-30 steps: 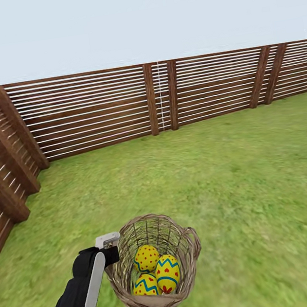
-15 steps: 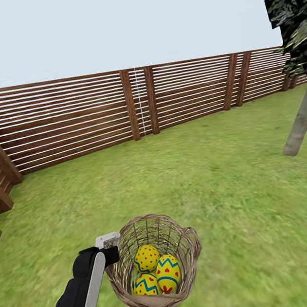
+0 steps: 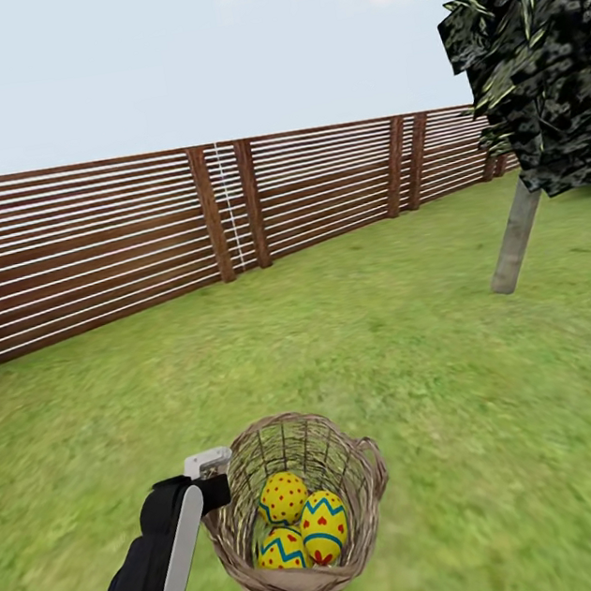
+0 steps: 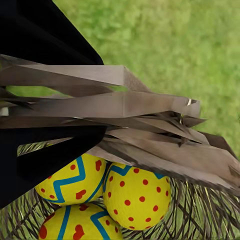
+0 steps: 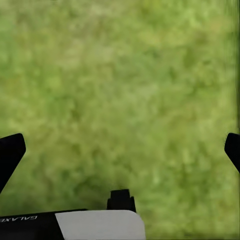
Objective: Take the three Easter eggs out of the wicker basket on the lawn in the garden, then place them on the lawn next to a single tree (choose any tree) so that all three eggs are next to the same tree and none are left in the basket.
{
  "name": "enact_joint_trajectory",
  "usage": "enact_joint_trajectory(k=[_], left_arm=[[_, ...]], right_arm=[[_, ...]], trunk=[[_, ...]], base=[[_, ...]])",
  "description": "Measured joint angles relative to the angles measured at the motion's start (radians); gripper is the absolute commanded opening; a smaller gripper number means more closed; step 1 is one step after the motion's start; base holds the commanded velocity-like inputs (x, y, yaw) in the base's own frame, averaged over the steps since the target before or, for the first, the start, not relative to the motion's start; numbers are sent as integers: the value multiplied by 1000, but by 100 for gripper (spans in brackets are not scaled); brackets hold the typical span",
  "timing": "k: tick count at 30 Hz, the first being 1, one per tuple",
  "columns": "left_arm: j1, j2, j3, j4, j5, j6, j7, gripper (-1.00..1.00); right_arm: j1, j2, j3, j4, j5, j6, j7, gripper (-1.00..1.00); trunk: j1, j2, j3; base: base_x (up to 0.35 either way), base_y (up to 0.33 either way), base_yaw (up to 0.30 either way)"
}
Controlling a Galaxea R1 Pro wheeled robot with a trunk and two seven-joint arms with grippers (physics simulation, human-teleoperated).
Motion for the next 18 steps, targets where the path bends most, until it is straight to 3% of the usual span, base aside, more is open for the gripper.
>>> enact_joint_trajectory(k=[18], left_arm=[[0, -1, -1, 2, -2, 1, 0, -100]], right_arm=[[5, 0, 0, 0, 0, 0, 0, 100]], trunk=[[0, 0, 17]], base=[[0, 0, -279]])
